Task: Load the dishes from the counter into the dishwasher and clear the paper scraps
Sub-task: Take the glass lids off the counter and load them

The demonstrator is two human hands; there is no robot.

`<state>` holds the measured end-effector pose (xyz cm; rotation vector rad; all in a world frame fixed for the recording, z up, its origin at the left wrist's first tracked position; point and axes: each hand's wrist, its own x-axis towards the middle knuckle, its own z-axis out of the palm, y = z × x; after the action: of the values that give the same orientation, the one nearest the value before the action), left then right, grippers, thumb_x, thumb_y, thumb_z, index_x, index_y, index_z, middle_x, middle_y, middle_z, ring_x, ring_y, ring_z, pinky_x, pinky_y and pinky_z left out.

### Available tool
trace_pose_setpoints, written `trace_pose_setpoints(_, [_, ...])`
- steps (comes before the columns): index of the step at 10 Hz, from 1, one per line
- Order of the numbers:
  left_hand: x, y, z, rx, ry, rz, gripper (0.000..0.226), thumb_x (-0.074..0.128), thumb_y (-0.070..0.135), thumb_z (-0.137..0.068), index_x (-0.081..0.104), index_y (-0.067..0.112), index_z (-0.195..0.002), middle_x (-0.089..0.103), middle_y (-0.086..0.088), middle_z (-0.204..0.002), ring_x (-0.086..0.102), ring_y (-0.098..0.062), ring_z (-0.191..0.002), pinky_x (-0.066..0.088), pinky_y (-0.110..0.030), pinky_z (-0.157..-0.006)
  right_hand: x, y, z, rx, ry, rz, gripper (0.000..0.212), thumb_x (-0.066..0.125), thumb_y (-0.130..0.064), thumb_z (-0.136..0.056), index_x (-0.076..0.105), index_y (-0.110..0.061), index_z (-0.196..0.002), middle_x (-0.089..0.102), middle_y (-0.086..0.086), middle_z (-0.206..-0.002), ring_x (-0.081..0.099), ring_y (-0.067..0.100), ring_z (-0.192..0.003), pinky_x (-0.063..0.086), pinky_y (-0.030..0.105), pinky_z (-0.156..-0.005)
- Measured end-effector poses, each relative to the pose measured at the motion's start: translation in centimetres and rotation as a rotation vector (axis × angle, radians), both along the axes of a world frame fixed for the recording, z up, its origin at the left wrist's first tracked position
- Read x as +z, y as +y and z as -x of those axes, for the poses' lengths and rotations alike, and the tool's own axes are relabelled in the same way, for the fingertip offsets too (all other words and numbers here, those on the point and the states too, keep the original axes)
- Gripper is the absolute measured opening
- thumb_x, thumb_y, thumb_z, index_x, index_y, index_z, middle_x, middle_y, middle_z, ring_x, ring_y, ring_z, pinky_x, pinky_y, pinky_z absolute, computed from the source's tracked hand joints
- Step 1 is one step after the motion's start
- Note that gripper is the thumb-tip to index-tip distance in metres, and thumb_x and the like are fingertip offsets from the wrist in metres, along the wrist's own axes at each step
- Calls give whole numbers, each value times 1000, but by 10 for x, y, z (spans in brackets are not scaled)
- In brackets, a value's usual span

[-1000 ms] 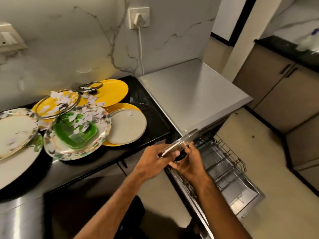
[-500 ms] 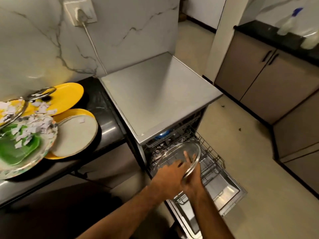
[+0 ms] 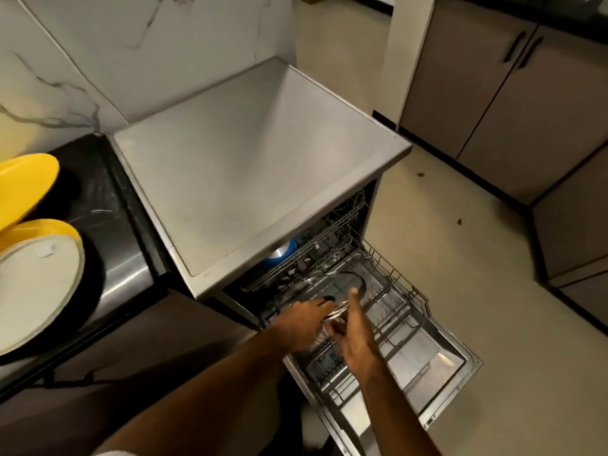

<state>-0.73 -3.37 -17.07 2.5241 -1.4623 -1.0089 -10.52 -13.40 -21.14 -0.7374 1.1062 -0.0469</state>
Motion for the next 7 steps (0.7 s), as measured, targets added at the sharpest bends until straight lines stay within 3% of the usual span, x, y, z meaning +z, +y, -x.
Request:
trace_pose_setpoints(1, [-41,-9,-23,-16,-30,-59,46,64,18,-95,47,26,-136,63,-2,-129,65,-24,-113,54,-36,-90,-30,-10,-15,17,-71,-26,13,58,-16,-104,66,-5,-104,67,11,-89,70,10,-62,59,26,-63])
trace_pose_setpoints(3, [-107,-19,-45,4,-222,-234,44,55,19,-101,41,22,-143,63,-10,-132,62,-33,-121,50,-44,-97,-71,-20,-57,221,25,168,19,54,-3,-104,61,-8,-88,63,5,-74,62,0,-47,52,15,-49])
trace_pose_setpoints(4, [-133,-20,-59,102,-287,-207,54,48,29,-103,29,29,-154,63,-11,-135,60,-35,-125,46,-52,-106,-102,-22,-84,231,19,187,20,55,-4,-104,61,-11,-86,63,3,-73,63,0,-49,53,18,-54])
trace_pose_setpoints(5, [-150,-18,-78,126,-320,-192,60,44,30,-104,20,28,-160,60,-11,-141,55,-36,-131,41,-52,-109,-135,-23,-104,258,12,171,18,57,-4,-103,64,-15,-90,67,2,-78,67,4,-59,57,25,-66])
trace_pose_setpoints(7, [-195,-11,-121,300,-250,-228,58,43,31,-106,19,33,-158,59,-15,-138,58,-38,-126,49,-50,-103,-180,-23,-133,309,27,165,21,57,-3,-100,67,-20,-94,74,-2,-76,69,13,-73,58,42,-87])
